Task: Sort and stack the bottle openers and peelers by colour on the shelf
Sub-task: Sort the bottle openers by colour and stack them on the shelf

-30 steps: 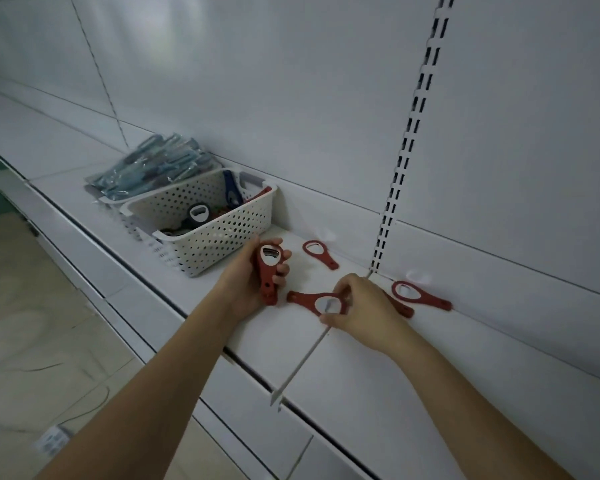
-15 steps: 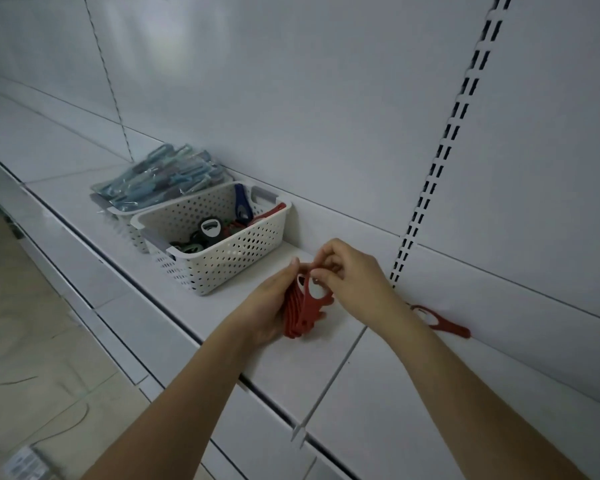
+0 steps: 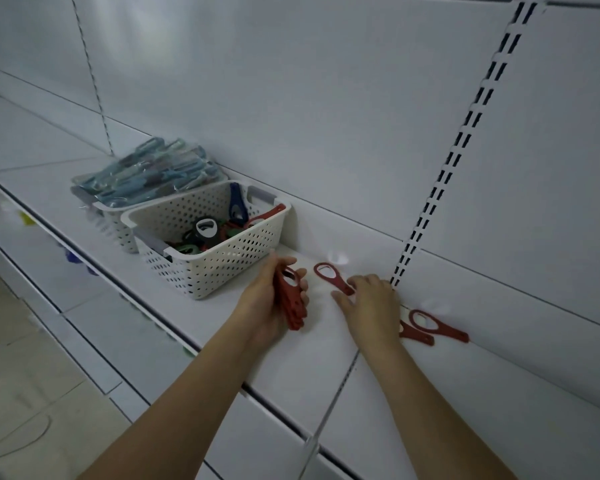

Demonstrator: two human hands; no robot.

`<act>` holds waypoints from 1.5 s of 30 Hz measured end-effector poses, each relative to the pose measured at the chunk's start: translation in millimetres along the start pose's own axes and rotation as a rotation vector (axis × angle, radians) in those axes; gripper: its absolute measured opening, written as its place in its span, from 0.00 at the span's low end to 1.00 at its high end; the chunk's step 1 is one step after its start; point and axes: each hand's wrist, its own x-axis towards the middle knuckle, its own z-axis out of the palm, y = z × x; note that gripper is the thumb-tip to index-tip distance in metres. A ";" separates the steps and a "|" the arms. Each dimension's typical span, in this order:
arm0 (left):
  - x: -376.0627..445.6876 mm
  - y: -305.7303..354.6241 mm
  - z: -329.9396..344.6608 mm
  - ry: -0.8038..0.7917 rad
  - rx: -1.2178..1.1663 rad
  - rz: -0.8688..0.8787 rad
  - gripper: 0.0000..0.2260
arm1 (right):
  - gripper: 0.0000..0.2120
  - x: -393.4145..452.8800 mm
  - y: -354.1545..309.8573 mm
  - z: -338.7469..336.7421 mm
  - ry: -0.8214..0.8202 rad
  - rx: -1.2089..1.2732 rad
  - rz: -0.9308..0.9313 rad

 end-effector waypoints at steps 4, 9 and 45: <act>1.1 -0.9 -0.1 0.032 -0.028 -0.022 0.18 | 0.10 -0.8 -5.9 -0.9 0.039 0.039 -0.005; -3.4 -1.0 1.2 -0.012 -0.065 0.040 0.12 | 0.11 -6.8 -9.1 -8.4 -0.044 0.062 0.046; -16.6 -25.1 15.3 -0.091 0.311 0.125 0.14 | 0.07 -41.8 84.5 -80.4 -0.234 0.552 0.265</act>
